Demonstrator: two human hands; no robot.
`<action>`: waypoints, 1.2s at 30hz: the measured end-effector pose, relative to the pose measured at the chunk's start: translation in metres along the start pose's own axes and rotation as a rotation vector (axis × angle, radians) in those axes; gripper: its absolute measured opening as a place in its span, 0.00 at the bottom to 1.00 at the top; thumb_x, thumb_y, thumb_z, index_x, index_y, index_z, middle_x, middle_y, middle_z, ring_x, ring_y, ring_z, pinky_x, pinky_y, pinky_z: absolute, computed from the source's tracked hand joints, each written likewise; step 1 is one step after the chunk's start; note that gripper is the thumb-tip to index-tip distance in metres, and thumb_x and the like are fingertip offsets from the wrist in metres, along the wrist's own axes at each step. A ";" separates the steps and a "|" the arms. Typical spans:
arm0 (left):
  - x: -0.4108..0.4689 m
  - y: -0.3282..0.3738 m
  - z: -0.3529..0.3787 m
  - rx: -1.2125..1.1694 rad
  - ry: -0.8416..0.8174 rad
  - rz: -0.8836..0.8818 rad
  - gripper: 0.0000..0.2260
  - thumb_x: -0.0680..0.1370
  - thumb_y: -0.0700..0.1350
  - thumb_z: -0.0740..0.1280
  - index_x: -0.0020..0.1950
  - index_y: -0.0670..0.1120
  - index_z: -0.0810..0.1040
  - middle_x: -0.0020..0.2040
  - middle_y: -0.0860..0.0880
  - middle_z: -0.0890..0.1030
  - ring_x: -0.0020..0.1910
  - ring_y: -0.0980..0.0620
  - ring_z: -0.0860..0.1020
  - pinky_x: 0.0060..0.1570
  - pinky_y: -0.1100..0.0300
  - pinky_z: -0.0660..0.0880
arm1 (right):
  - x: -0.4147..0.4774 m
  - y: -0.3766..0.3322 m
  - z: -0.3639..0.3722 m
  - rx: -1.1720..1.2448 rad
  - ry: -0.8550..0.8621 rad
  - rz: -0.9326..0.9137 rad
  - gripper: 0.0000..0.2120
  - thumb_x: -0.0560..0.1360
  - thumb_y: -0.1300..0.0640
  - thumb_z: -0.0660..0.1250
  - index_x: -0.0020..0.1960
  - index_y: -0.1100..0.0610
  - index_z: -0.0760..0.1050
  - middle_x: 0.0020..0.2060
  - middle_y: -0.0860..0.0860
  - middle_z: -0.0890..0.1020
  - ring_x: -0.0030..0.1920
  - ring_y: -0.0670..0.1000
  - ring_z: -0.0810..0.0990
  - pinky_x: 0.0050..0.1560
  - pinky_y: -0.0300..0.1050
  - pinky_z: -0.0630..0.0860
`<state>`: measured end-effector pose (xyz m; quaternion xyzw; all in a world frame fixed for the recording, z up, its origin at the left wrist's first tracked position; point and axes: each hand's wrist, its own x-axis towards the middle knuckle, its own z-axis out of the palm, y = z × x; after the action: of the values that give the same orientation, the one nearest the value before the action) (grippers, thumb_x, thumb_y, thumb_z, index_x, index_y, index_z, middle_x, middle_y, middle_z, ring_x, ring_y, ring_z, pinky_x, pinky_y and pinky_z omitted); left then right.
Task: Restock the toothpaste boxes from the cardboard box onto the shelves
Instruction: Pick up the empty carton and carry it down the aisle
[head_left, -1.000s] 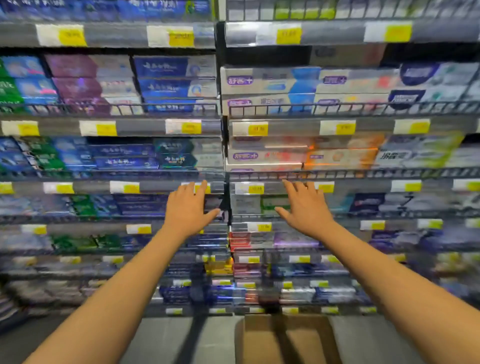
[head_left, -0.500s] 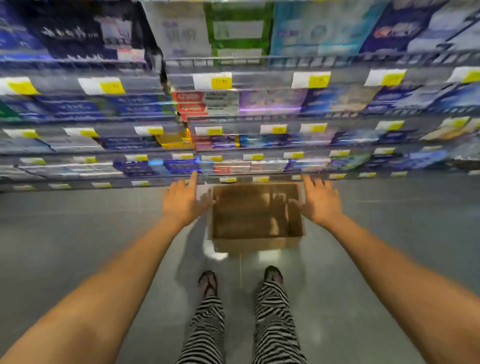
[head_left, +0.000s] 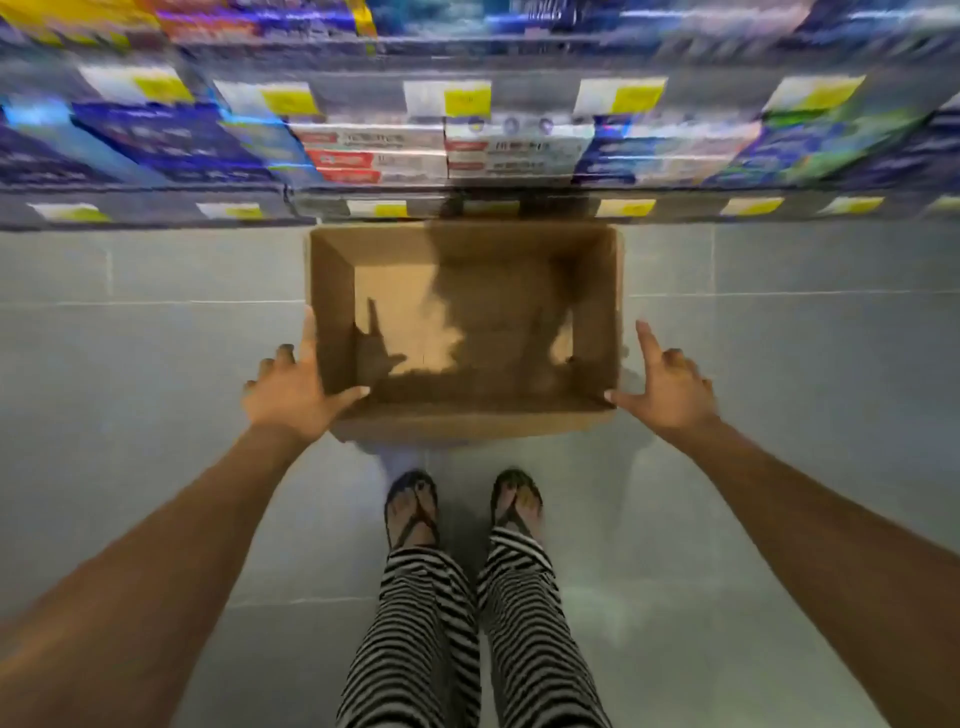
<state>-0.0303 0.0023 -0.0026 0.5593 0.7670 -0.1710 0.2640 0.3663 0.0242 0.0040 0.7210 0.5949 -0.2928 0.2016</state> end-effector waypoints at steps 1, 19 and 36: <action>0.016 0.000 0.016 -0.018 0.010 -0.014 0.51 0.69 0.66 0.68 0.76 0.55 0.34 0.64 0.36 0.70 0.59 0.34 0.71 0.53 0.41 0.71 | 0.016 0.001 0.018 0.039 0.004 0.005 0.48 0.70 0.38 0.67 0.76 0.44 0.38 0.60 0.63 0.71 0.59 0.65 0.71 0.56 0.59 0.72; 0.065 -0.039 0.067 -0.249 0.191 -0.032 0.44 0.76 0.37 0.65 0.76 0.58 0.35 0.44 0.34 0.78 0.41 0.33 0.77 0.44 0.39 0.75 | 0.065 -0.011 0.063 0.314 0.258 0.012 0.49 0.74 0.68 0.62 0.72 0.37 0.31 0.52 0.62 0.77 0.48 0.61 0.77 0.51 0.57 0.74; -0.200 -0.091 -0.182 -0.408 0.263 -0.151 0.44 0.76 0.37 0.64 0.75 0.59 0.34 0.44 0.33 0.79 0.41 0.34 0.78 0.43 0.44 0.75 | -0.175 -0.080 -0.191 0.182 0.301 -0.231 0.53 0.66 0.72 0.65 0.76 0.46 0.36 0.37 0.60 0.74 0.34 0.60 0.74 0.35 0.47 0.67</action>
<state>-0.1085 -0.0790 0.2596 0.4531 0.8530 0.0423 0.2556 0.3016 0.0334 0.2675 0.6990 0.6679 -0.2555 0.0095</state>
